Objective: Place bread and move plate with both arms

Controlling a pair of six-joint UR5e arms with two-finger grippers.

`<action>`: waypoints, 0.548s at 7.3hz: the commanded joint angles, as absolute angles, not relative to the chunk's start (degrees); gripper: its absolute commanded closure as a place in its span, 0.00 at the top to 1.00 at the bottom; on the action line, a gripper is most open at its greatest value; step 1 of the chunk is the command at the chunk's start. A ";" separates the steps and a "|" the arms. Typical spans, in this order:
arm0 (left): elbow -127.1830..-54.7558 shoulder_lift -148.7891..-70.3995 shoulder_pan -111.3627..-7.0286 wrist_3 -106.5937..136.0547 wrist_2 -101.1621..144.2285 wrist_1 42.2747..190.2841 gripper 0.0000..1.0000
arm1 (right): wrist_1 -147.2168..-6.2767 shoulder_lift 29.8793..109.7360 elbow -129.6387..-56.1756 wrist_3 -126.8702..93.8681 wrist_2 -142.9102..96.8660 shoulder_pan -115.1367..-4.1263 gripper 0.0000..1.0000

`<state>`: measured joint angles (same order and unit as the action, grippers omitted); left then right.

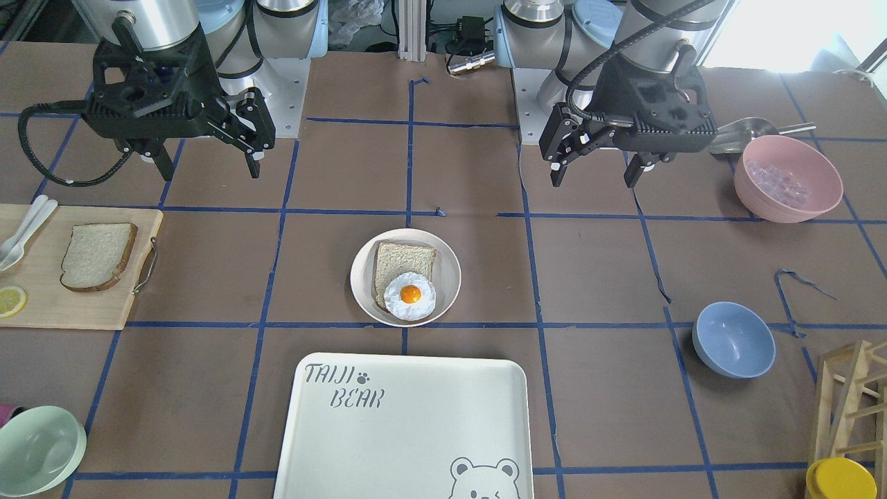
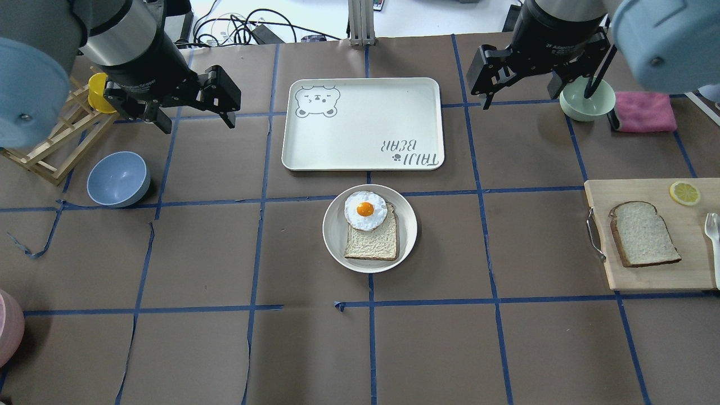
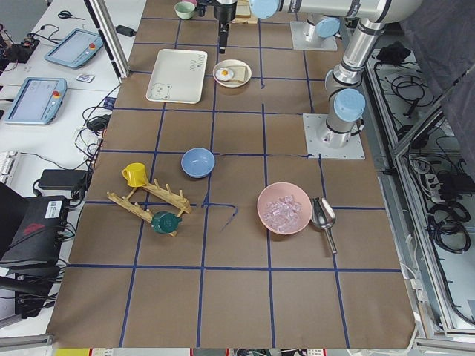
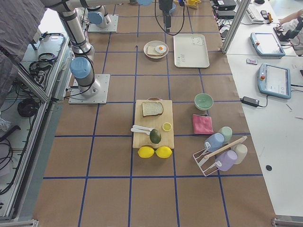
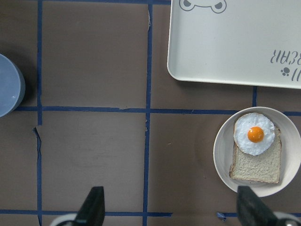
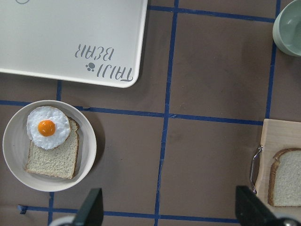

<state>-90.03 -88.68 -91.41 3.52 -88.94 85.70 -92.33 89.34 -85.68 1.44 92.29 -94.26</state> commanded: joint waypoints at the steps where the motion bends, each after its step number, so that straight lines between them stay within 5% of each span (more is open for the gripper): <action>1: -89.91 -88.59 -91.41 3.60 -89.03 85.69 1.00 | -92.11 89.30 -85.96 1.32 92.72 -94.22 1.00; 4: -90.09 -88.59 -91.41 3.52 -88.95 85.78 1.00 | -91.84 89.38 -85.96 2.02 92.20 -94.39 1.00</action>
<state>-90.00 -88.60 -91.41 3.52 -89.01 85.75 -91.85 89.37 -85.96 1.60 92.40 -94.30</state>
